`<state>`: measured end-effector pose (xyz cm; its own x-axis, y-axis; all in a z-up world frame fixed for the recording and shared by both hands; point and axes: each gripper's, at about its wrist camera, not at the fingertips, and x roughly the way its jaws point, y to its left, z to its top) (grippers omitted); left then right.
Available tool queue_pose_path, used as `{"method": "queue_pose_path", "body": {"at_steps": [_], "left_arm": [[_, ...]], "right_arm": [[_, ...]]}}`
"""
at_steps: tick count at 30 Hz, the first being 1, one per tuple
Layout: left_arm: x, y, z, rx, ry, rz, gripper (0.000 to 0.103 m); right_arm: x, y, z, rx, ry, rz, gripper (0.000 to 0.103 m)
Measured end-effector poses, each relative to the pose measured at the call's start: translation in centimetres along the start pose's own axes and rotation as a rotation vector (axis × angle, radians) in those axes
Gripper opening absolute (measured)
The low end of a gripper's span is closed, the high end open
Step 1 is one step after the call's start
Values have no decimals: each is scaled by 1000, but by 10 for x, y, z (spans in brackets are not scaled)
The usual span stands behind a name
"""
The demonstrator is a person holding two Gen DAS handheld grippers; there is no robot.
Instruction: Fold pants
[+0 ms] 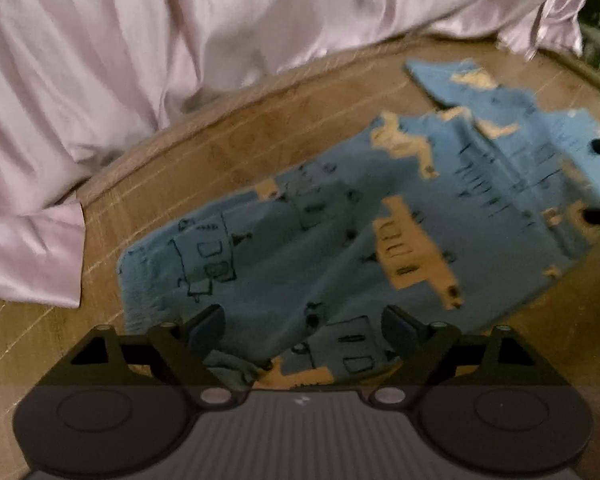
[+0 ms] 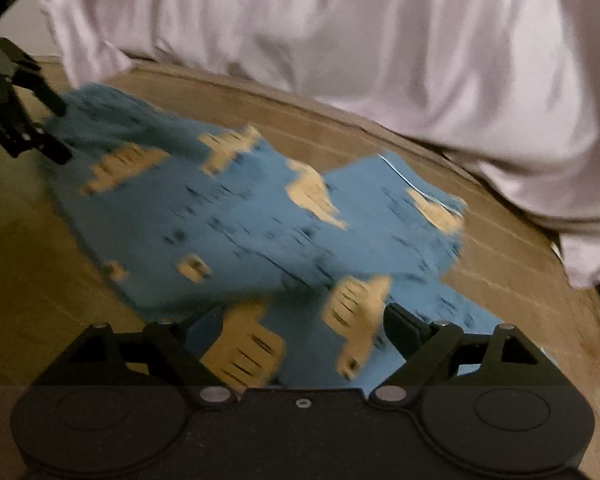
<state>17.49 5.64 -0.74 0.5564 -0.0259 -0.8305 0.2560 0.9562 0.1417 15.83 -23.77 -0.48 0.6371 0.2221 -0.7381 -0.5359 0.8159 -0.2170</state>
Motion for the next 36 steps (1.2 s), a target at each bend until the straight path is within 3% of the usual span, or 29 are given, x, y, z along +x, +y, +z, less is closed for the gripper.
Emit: {"method": "queue_pose_path", "body": {"at_steps": [3,8,14,19,23,27,31,34,36], "left_arm": [[10,7,-4,-40,28,3,98],[14,37,-14,-152,92,-42,102],[4,55,-29,-99,94,-16,102],[-3,81,-39,-70,127,23,102],[-10,77,-31,-53,115,54,97],[-23,57,-18,-119,-19,-41,103],[-23,14,-1,-138,-136,-135,103],[-18,-23,14,-123,-189,-259,103],[-15,-47,22,-111,-210,-355,103]], "right_arm": [[8,-4,-6,44,31,17,90],[12,-3,-8,156,66,185,95],[17,27,-1,152,69,235,100],[4,63,5,0,55,300,97],[-9,22,-6,-6,63,272,100],[-18,-27,-26,149,88,151,102],[-13,-71,-50,398,123,7,102],[-9,-99,-69,638,150,4,102],[-16,-109,-74,730,137,5,102]]}}
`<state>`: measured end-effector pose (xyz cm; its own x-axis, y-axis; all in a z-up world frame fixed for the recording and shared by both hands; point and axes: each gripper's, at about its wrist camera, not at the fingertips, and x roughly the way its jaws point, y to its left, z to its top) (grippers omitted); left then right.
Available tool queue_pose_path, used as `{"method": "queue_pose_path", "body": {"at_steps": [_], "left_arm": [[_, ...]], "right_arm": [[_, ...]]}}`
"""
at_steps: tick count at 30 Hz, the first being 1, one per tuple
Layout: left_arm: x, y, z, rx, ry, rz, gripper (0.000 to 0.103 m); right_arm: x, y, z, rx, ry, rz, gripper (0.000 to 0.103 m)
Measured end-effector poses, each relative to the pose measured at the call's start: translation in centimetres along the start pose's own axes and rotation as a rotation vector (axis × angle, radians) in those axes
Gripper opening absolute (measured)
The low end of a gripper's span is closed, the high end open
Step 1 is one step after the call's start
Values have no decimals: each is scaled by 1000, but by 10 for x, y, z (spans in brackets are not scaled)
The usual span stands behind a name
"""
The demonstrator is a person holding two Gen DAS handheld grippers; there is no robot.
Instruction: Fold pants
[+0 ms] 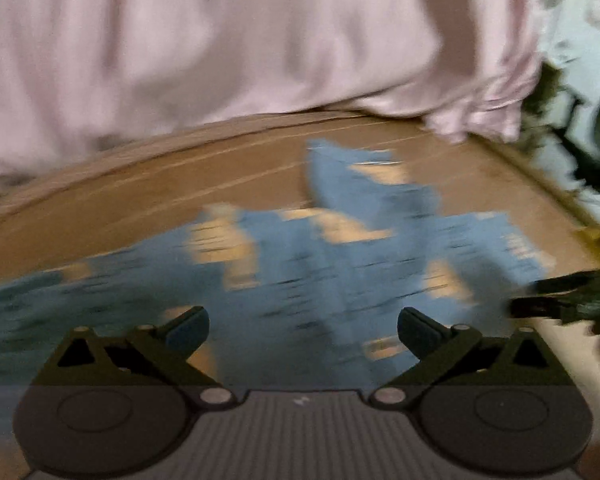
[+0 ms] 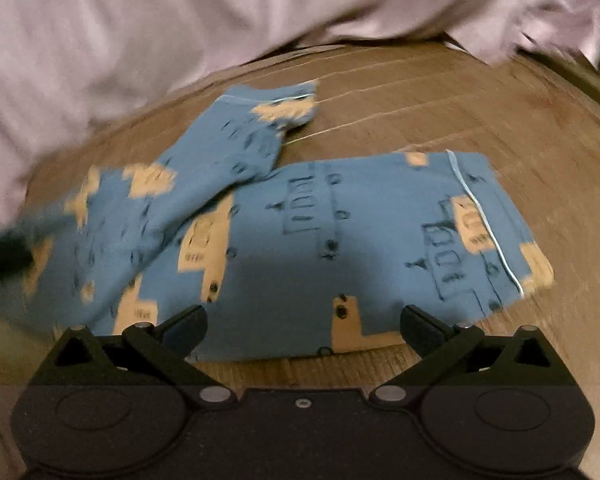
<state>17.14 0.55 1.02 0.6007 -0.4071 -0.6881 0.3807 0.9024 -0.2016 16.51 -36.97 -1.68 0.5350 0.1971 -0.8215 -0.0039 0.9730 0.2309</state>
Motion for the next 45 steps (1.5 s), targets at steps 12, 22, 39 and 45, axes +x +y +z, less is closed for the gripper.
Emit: {"method": "queue_pose_path", "body": {"at_steps": [12,22,39,45], "left_arm": [[51,-12,-5,-155,4,-203,98],[82,11,27,-222,67,-285,78],[106,41,37,-433,153,-254,40],[107,38,39,-400,104,-256,49]], "right_arm": [[-75,20,29,-109,-16,91,102],[12,85,153,-258,145,240,97],[183,133,217,-152,189,120,68],[184,142,209,-180,159,77,71]]}}
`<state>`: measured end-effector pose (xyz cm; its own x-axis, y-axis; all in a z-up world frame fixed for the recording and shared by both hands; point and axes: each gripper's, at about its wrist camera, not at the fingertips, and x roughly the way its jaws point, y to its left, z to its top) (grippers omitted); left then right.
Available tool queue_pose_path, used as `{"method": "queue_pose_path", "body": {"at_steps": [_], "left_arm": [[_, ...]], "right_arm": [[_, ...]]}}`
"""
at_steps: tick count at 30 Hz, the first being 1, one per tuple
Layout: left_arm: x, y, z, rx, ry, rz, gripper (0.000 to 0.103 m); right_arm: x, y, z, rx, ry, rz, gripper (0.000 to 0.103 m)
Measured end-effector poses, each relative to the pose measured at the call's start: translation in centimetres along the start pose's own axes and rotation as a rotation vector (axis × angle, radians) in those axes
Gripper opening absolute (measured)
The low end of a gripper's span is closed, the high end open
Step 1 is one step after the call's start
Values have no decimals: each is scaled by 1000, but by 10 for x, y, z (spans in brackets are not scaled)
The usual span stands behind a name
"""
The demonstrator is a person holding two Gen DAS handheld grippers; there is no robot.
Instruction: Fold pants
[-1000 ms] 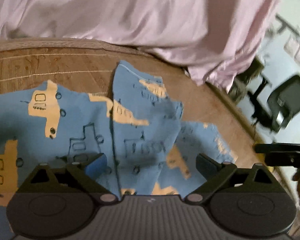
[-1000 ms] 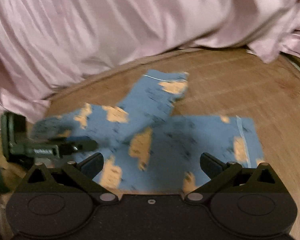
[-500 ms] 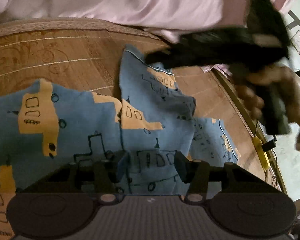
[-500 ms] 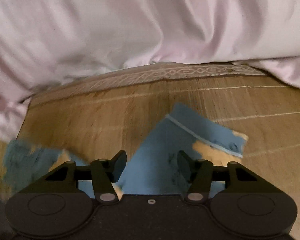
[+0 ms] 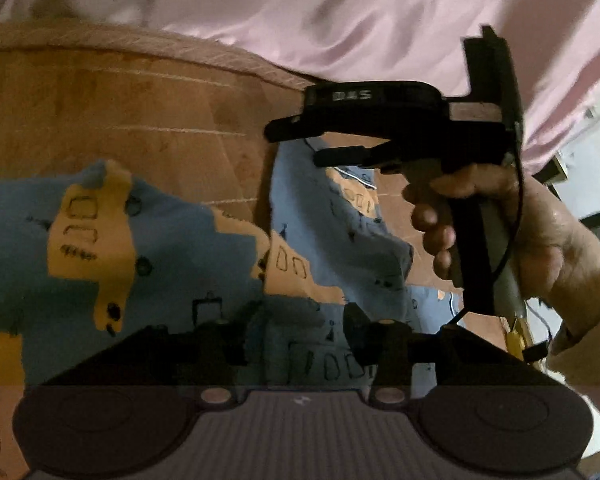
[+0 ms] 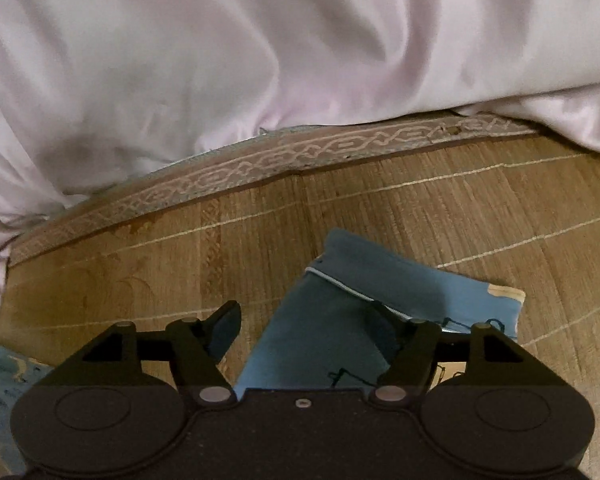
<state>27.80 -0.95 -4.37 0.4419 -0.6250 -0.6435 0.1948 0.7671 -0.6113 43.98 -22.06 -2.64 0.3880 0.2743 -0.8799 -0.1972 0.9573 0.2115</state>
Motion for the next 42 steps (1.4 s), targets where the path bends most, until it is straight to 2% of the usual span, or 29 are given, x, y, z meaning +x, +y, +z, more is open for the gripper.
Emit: {"method": "queue_pose_path", "body": {"at_steps": [2,3,4,5,6,8,10,14,18,22,26,30,33,36,37,38,39,40,41,42], "left_arm": [[-1,-2,1,27,-5,-1,47],[-1,-2,0,30,-5,-2,41],[-2,-1,0,33,-5,5,34],[-3,1,0,36,-4,21,17],[-2,4,0,30,-1,38,9],[-3,11,0,-16,-2,23,6],[-6,11,-2,-26,-10,28,3],[-12,-4,-6,40,-35,55,1],[-25,-22,-9,99,-60,60,1],[-40,-56,-14,184,-87,40,1],[-45,-100,-28,317,-105,21,1],[-39,-136,-58,425,-80,4,1],[-25,-148,-87,513,-46,23,2],[1,-147,-110,532,56,61,2],[7,-146,-114,518,83,71,2],[10,-143,-116,494,104,68,5],[11,-139,-116,462,112,59,14],[9,-137,-115,434,115,49,21],[6,-135,-112,407,119,32,39],[3,-133,-110,398,117,22,61]], "right_arm": [[1,3,0,-6,-5,-29,67],[2,4,0,-14,-8,-50,63],[3,8,0,-35,-12,-84,52],[3,10,0,-58,-16,-111,39],[2,11,-1,-76,-20,-124,31],[0,6,0,-54,-20,-91,8],[-6,-2,0,0,-29,-55,4],[-36,-9,-3,35,-131,-4,3],[-88,-22,-19,51,-252,56,3],[-145,-42,-46,94,-369,60,3],[-195,-64,-90,153,-458,-5,3],[-225,-84,-150,273,-495,-81,3],[-225,-105,-203,412,-482,-115,3],[-204,-119,-252,475,-438,-137,9],[-199,-122,-265,493,-411,-157,14],[-195,-125,-276,517,-388,-169,15],[-193,-126,-283,537,-377,-165,16],[-193,-125,-290,553,-373,-157,27],[-196,-126,-296,563,-380,-155,45],[-198,-124,-299,578,-399,-159,54]]}}
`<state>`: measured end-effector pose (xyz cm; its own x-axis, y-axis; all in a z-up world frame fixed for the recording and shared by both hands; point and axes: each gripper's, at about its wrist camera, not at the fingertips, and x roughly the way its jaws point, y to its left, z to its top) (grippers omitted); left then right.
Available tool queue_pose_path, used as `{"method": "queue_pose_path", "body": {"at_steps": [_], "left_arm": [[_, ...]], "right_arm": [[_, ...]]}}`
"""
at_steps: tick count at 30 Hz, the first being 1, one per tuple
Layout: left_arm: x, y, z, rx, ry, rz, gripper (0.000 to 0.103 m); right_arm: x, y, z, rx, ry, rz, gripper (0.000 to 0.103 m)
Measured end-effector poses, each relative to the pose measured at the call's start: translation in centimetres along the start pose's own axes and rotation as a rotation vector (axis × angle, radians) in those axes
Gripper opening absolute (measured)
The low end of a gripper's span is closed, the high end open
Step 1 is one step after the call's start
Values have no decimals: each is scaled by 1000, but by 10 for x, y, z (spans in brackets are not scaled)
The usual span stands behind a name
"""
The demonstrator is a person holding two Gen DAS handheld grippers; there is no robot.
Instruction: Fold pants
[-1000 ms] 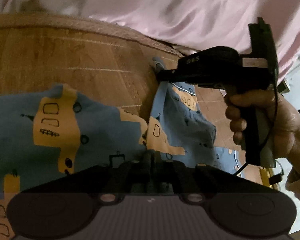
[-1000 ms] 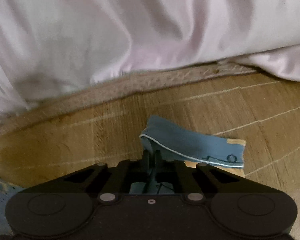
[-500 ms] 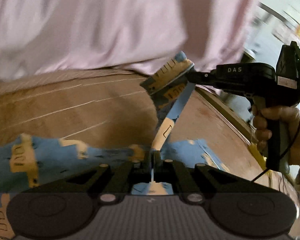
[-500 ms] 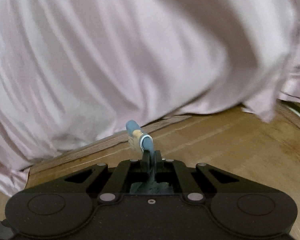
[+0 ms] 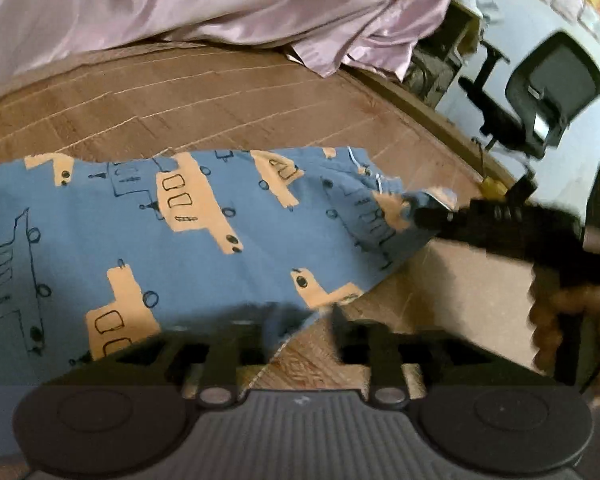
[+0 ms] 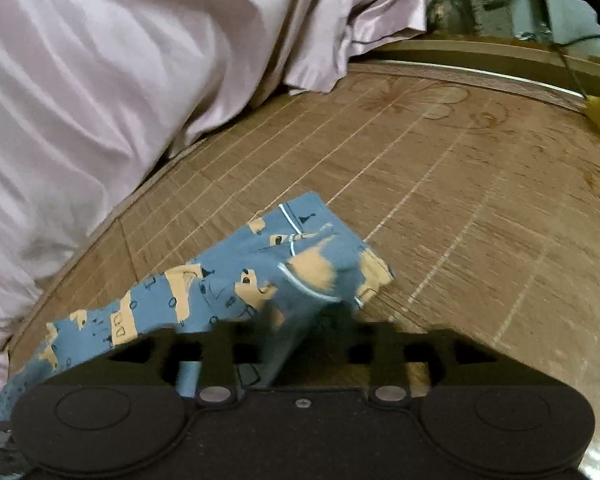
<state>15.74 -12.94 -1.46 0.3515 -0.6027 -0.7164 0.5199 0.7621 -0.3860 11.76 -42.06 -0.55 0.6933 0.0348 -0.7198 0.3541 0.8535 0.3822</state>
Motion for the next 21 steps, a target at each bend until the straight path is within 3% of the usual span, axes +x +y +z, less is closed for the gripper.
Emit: {"method": "queue_pose_path", "body": {"at_steps": [1,4,8,11,14,16,18,21], "left_arm": [[-5,3,5,-1,-17,3,66],[-11,10,29,13,-36,52,71],[-21,5,77,33,43,158,74],[-32,-22,119,193,95,225,90],[-32,-58,146,382,120,385,92],[-23,-75,151,444,125,450,95],[-4,-85,152,466,150,457,99],[33,-91,152,478,202,415,99]], "right_arm": [[-3,-1,-4,23,-21,0,65],[-5,-9,-13,100,-46,-25,69],[-2,-18,-13,124,-22,-5,74],[-8,-26,-15,147,-7,34,80],[-11,-33,-15,162,13,60,89],[-11,-31,-12,143,30,52,90],[-14,-29,-9,136,21,71,91],[-21,-28,-7,138,17,112,101]]}}
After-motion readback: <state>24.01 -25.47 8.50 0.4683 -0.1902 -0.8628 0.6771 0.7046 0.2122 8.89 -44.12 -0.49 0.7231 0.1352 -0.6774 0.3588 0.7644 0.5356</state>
